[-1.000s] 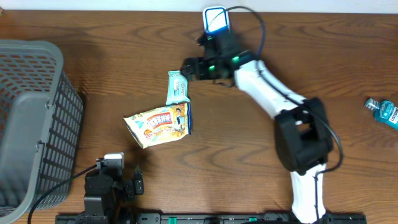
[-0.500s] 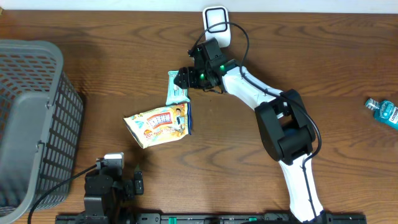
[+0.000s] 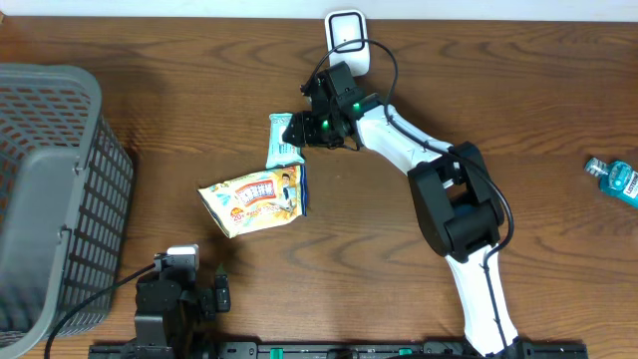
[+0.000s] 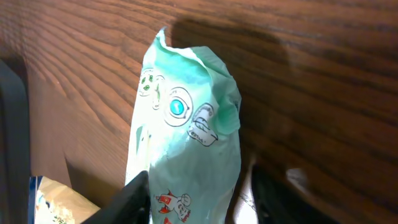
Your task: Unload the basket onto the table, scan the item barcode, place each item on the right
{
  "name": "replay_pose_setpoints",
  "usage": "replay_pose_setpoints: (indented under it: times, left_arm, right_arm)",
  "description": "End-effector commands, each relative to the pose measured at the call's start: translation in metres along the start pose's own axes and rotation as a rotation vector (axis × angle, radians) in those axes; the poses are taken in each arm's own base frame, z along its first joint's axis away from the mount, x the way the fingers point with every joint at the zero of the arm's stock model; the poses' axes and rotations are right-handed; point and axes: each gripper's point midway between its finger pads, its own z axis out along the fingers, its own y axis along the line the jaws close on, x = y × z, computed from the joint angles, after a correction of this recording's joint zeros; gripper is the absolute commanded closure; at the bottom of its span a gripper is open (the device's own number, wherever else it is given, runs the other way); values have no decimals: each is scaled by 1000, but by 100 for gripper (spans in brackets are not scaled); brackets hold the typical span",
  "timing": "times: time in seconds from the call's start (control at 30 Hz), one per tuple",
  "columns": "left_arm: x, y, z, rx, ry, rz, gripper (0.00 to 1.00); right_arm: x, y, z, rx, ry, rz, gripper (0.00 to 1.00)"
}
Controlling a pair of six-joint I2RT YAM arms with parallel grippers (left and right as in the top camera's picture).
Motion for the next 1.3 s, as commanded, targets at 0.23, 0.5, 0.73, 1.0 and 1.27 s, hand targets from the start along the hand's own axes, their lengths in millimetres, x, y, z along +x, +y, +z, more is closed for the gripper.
replay_pose_setpoints:
  times: [0.23,0.5,0.73,1.0,1.27]
  left_arm:
    - [11,-1,0,5,40,-5,2]
    - [11,-1,0,5,40,-5,2]
    - [11,-1,0,5,40,-5,2]
    - [11,-1,0,5,40,-5,2]
    - [11,-1,0,5,40,-5,3]
  right_arm:
    - [55,-51,45,132,133,63,82]
    - [50,-61,34,108,143,103,99]
    - [68,-80,-20,85,279,405,99]
    - [114,-59,-107,-109,605,907,98]
    - [148,-58,-170,-14,834,1243,98]
